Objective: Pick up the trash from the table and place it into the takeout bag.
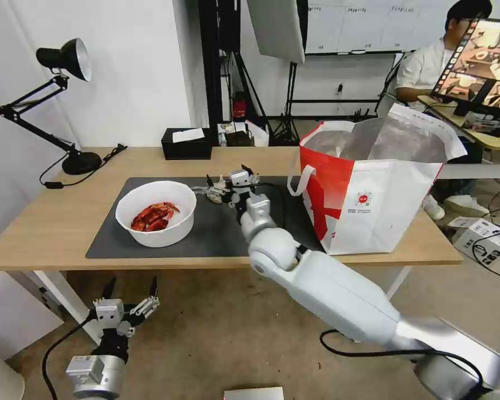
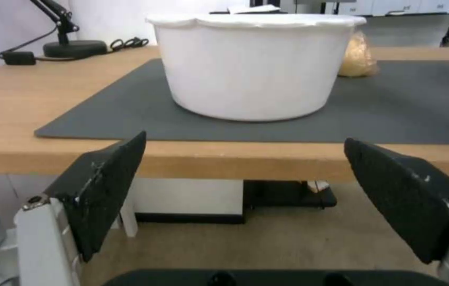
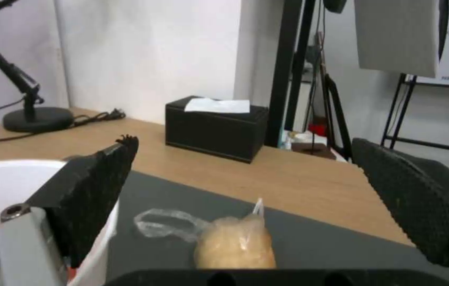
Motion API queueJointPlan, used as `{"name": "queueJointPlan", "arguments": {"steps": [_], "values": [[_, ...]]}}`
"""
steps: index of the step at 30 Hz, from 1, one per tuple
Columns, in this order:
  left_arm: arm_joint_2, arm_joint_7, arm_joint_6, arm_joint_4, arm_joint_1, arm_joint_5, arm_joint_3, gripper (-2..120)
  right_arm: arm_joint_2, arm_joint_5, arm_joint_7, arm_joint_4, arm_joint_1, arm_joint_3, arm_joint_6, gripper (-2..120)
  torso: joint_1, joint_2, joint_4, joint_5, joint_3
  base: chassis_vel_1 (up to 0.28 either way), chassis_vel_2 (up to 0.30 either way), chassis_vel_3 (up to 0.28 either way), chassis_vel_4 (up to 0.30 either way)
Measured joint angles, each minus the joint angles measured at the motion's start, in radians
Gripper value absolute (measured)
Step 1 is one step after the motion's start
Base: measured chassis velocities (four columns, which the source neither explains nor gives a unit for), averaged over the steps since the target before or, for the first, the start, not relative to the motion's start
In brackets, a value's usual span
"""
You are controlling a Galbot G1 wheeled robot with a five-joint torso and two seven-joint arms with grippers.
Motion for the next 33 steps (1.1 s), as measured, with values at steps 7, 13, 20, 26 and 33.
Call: {"name": "queueJointPlan", "arguments": {"steps": [7,13,20,26,33], "values": [[-0.001,0.000,-0.001,0.005,-0.010,-0.002,0.003,100,0.111,0.066,-0.036,-0.228,0.103,0.005,0.006,100,0.000,0.000,0.0000,0.0001,0.000,0.000,0.000,0.000,0.000],[-0.004,0.000,-0.002,0.004,-0.009,-0.002,0.003,100,0.145,0.106,-0.067,-0.312,0.139,0.013,0.000,100,0.000,0.000,0.0000,0.0001,0.000,0.000,0.000,0.000,0.000],[-0.005,0.000,-0.003,0.002,-0.007,-0.001,0.003,100,0.171,0.116,-0.098,-0.364,0.144,0.020,-0.018,100,0.000,0.000,0.0000,0.0001,0.000,0.000,0.000,0.000,0.000],[-0.004,0.001,-0.004,0.002,-0.007,-0.002,0.003,100,0.181,0.117,-0.135,-0.397,0.141,0.025,-0.023,100,0.000,0.000,0.0000,0.0002,0.000,0.000,0.000,0.000,0.000],[-0.004,0.002,-0.004,0.004,-0.010,-0.002,0.006,100,0.181,0.118,-0.165,-0.412,0.141,0.021,-0.031,100,0.000,0.000,0.0000,0.0002,0.000,0.000,0.000,0.000,0.000]]}}
